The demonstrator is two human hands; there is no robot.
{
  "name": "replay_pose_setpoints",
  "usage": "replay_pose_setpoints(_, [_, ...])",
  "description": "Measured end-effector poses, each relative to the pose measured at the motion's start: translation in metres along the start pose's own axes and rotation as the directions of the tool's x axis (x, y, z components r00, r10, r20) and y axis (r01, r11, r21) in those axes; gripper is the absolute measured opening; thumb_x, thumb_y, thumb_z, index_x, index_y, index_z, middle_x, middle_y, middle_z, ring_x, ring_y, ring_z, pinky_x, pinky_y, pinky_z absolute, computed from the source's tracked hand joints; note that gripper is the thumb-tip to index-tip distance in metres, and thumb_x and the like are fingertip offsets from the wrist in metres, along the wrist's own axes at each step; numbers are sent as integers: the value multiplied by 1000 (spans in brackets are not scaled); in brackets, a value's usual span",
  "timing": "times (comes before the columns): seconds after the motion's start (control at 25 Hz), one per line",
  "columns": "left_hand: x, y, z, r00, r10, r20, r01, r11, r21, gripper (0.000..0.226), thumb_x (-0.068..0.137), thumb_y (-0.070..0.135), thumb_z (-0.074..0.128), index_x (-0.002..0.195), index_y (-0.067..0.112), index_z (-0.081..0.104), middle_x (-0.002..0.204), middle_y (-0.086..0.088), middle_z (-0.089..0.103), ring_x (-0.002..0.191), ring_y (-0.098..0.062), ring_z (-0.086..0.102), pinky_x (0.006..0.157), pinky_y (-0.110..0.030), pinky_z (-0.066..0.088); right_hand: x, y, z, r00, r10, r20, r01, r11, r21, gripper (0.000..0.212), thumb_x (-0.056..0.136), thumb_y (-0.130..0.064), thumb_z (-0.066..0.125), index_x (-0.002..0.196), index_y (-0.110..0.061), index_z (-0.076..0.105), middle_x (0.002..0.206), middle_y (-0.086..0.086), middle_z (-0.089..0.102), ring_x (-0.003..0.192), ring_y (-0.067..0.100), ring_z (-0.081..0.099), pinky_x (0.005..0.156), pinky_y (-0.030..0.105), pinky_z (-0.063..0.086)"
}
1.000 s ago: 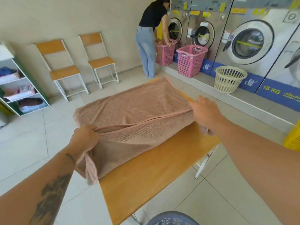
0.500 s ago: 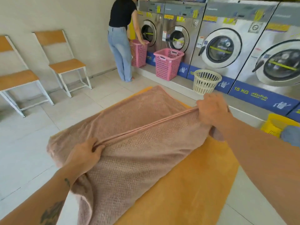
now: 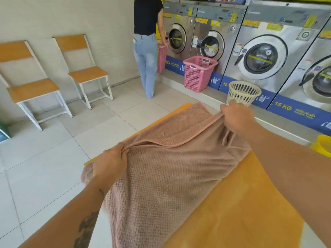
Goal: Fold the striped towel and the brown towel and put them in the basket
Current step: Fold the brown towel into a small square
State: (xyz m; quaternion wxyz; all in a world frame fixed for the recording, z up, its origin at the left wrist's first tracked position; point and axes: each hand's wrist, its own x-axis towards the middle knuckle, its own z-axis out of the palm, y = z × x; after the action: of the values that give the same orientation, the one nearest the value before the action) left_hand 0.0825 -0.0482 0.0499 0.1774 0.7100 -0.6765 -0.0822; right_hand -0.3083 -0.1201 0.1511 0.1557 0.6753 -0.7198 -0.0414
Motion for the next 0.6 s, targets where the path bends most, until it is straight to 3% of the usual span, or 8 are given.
replay_pose_setpoints(0.12, [26,-2,-12,994,-92,-62,92,996,-9,25,100,36,37,86,23,53,74,0,57,67,-26,55,59,-33,42,29,-26,-5,996,-60,-59,58,998,-29,29,93,-10,48,122,-9,55,111,19,51,104,40,55,72,45,46])
replay_pose_setpoints(0.32, [83,-30,8,988,-155,15,156,988,-24,18,95,25,38,88,24,55,77,-1,58,69,-24,55,65,-36,49,94,-74,7,999,-43,14,44,998,-52,31,91,-12,52,121,-11,58,117,17,53,111,39,53,82,47,47])
replay_pose_setpoints(0.44, [124,-47,37,963,-205,173,207,978,6,15,87,17,41,88,22,56,80,-1,56,73,-25,56,65,-34,48,134,-115,48,995,61,83,-71,989,133,30,88,-13,53,116,-11,62,115,17,57,110,40,56,86,49,48])
replay_pose_setpoints(0.6, [154,-65,61,880,-317,354,322,946,48,17,76,16,47,87,23,58,83,1,58,77,-23,56,65,-31,45,166,-142,79,974,146,174,-165,981,100,34,88,-15,51,120,-13,62,118,15,56,113,38,53,90,49,45])
